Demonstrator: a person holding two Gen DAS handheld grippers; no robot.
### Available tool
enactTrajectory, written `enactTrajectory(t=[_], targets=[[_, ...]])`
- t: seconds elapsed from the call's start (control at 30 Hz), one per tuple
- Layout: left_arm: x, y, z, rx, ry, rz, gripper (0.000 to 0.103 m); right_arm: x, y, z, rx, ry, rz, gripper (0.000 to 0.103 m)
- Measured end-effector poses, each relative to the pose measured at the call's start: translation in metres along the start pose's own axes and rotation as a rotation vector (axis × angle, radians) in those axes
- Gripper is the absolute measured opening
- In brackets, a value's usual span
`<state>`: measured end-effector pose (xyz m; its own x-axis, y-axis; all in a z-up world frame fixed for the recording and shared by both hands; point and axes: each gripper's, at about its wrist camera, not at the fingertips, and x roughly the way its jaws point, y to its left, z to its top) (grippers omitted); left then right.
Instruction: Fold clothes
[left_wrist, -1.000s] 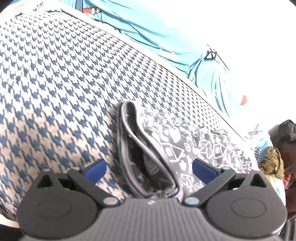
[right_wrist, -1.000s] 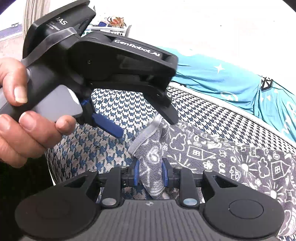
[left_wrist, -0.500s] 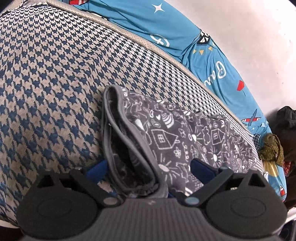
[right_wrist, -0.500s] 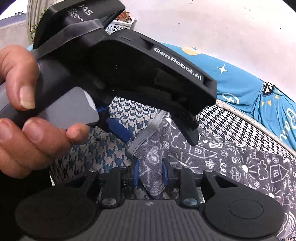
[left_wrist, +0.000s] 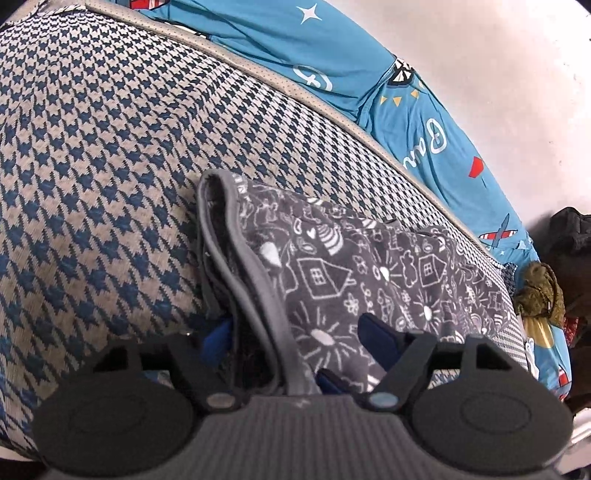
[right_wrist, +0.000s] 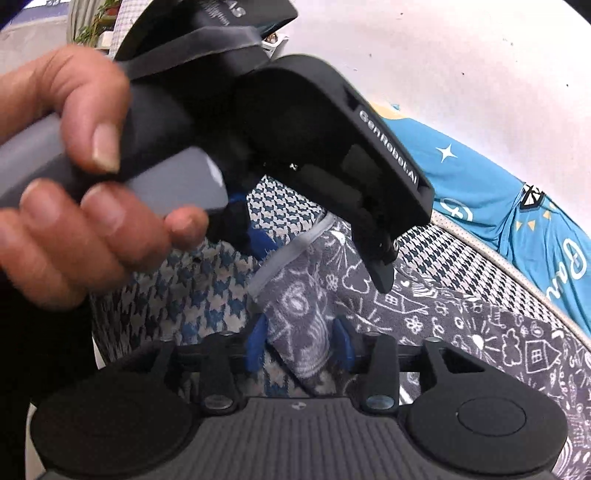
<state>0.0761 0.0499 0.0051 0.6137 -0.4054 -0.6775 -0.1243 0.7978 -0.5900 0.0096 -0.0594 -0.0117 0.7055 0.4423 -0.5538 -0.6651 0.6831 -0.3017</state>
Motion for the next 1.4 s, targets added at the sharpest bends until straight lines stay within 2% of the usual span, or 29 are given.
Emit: enactTrajectory(t=[0.07,0.43,0.5,0.53,0.6,0.63,0.77,0.9,1.07,1.13,1.23,1.3,1.4], targets=[[0.0,0.001,0.0,-0.003,0.0,-0.004,0.075,0.001,0.001,-0.001,-0.007,0.004,-0.005,0.052],[-0.002,0.004,0.001,-0.017,0.0,-0.021,0.075,0.024,0.025,-0.002,-0.174,0.011,-0.064,0.052],[-0.003,0.006,0.0,-0.022,-0.002,-0.019,0.075,0.021,0.029,-0.005,-0.174,0.006,-0.065,0.045],[-0.004,0.006,0.0,-0.025,-0.002,-0.018,0.076,0.02,0.029,-0.005,-0.164,0.003,-0.066,0.033],[-0.006,0.01,0.001,-0.038,-0.015,-0.001,0.092,0.017,0.026,-0.006,-0.139,-0.005,-0.062,0.027],[-0.007,0.012,0.002,-0.047,-0.025,0.011,0.095,0.014,0.025,-0.006,-0.129,-0.012,-0.058,0.025],[-0.002,0.015,0.009,-0.074,-0.031,0.018,0.103,0.005,0.016,-0.008,-0.112,-0.051,-0.055,0.022],[0.011,0.016,0.018,-0.096,-0.015,-0.002,0.103,0.022,-0.014,0.002,-0.107,-0.078,-0.042,0.022],[0.026,0.011,0.027,-0.1,-0.002,-0.021,0.103,0.025,-0.015,-0.001,-0.1,-0.095,-0.017,0.022],[0.031,0.008,0.029,-0.086,-0.003,-0.02,0.1,0.028,-0.02,-0.003,-0.081,-0.094,0.005,0.022],[0.038,0.005,0.029,-0.062,0.007,-0.005,0.089,0.032,-0.021,-0.006,-0.074,-0.099,0.02,0.022],[0.043,0.002,0.026,-0.043,0.009,0.025,0.077,0.035,-0.019,-0.009,-0.082,-0.103,0.02,0.022],[0.048,-0.002,0.02,0.004,0.006,0.072,0.069,0.037,-0.017,-0.013,-0.093,-0.103,0.023,0.022]])
